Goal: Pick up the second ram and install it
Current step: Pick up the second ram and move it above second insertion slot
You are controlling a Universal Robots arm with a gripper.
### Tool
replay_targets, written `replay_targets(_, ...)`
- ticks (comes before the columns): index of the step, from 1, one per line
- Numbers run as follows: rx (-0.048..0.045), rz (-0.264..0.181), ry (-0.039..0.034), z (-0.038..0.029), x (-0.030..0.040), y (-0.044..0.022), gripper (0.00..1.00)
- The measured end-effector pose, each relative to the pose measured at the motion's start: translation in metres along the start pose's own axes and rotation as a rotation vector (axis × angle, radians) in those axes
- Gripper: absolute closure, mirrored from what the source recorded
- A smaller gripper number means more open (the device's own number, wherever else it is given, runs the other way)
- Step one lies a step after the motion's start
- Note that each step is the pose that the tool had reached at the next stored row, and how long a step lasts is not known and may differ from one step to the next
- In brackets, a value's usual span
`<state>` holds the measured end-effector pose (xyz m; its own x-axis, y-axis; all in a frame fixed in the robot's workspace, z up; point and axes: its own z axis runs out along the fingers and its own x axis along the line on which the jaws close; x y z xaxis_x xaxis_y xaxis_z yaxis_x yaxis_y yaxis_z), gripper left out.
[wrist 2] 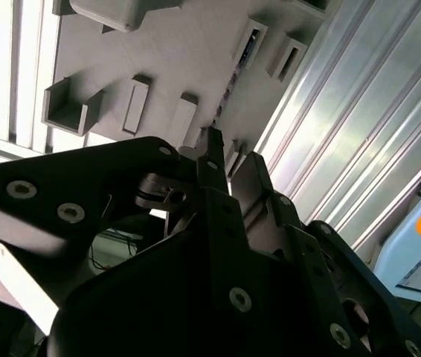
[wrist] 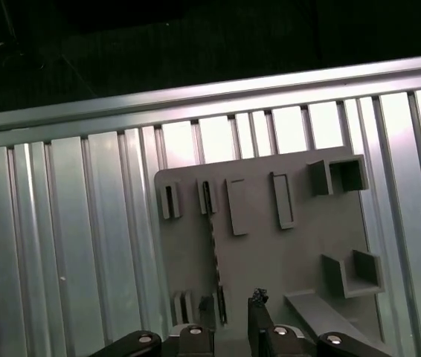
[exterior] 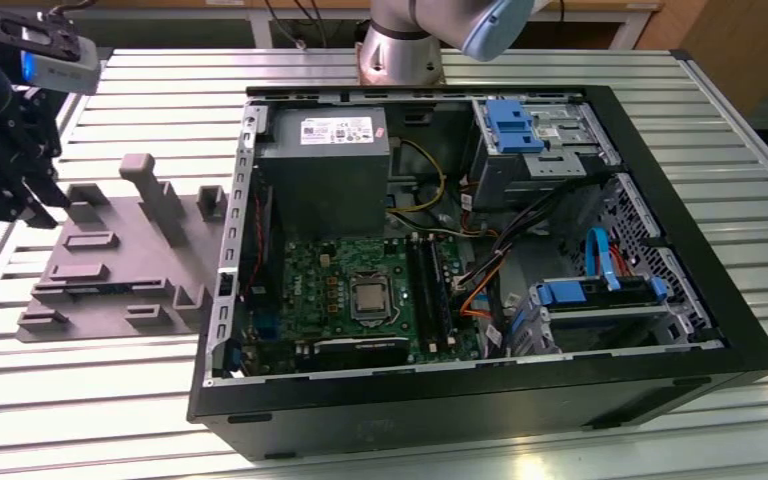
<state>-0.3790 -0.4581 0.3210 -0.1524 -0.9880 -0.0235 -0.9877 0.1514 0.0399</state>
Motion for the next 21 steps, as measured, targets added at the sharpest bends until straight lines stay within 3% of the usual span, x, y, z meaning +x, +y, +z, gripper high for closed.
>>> replay_targets(5,-0.0037,-0.031,0.0017,0.0076,0.0032,-0.0005,0.68)
replay_targets(14,-0.0031,-0.032,0.0008,0.0233,0.006,0.0041,0.68)
replay_targets(18,0.0064,-0.032,-0.0002,0.0274,0.0062,0.0046,0.68)
replay_targets(21,0.0084,-0.032,0.0045,0.0292,0.0063,0.0046,0.68)
